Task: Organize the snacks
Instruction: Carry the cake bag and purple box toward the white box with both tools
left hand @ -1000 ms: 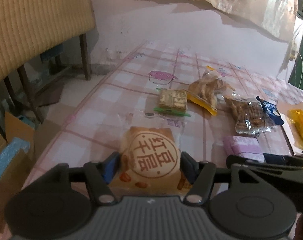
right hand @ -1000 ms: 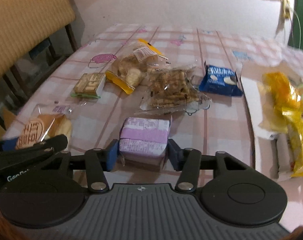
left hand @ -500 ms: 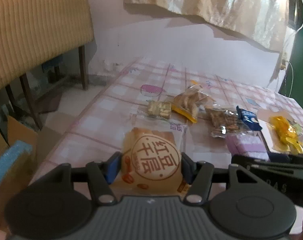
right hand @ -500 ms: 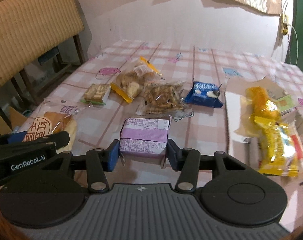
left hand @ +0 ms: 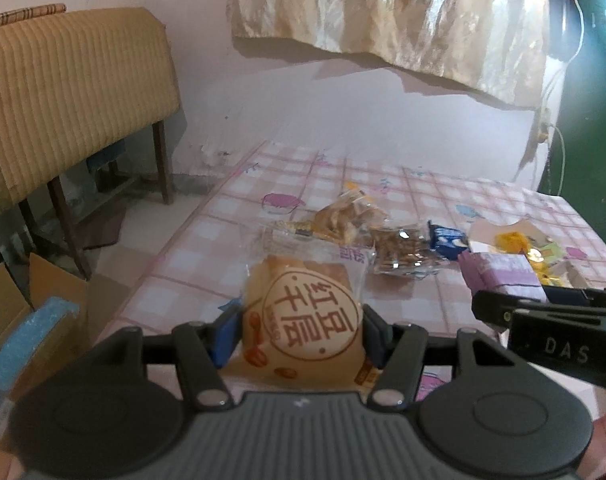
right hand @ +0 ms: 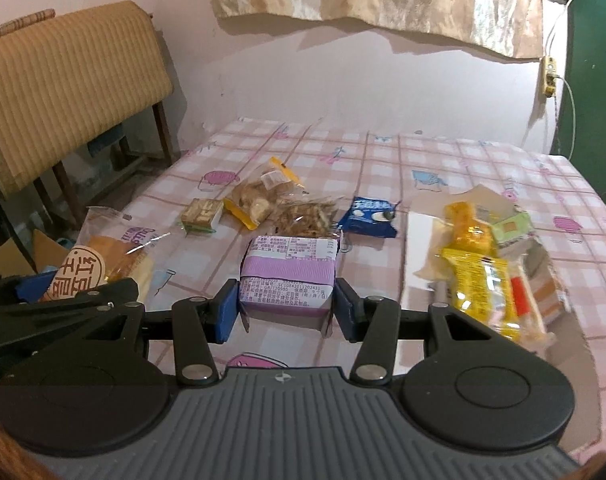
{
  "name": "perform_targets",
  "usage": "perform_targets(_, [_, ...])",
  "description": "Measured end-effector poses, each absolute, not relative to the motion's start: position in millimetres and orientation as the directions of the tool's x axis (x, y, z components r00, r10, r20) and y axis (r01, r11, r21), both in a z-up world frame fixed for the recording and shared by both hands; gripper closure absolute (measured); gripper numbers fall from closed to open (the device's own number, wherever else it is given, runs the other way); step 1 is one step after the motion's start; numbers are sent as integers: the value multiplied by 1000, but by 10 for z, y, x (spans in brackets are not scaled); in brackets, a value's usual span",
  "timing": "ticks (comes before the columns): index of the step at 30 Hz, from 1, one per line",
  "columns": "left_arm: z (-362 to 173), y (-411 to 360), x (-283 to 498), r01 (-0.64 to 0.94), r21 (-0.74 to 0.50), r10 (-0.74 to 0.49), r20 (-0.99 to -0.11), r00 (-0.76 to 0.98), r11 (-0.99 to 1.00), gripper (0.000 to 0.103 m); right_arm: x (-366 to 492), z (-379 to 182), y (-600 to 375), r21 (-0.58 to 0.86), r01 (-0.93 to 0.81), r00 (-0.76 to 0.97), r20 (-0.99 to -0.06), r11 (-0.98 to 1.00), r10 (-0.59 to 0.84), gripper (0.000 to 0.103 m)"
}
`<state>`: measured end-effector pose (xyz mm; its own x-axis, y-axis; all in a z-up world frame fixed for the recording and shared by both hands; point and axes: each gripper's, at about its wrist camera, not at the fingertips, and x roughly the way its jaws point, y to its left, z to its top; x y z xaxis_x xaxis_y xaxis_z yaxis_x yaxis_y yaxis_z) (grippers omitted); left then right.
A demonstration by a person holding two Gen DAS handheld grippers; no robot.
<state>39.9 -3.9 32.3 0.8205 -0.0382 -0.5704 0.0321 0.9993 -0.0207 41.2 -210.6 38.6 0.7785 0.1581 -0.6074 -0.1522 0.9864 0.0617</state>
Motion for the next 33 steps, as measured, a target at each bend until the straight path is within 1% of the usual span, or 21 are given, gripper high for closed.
perform_targets(18, [579,-315,14,79,-48,-92,-530,843,996,42,-118,630,-2464,58,-101,822,-557,993,117,42])
perform_targets(33, [586,-461,-85,116,-58,-129,-535,835,992,42,-295,695,-2571,24,-87,844,-529,996,86,42])
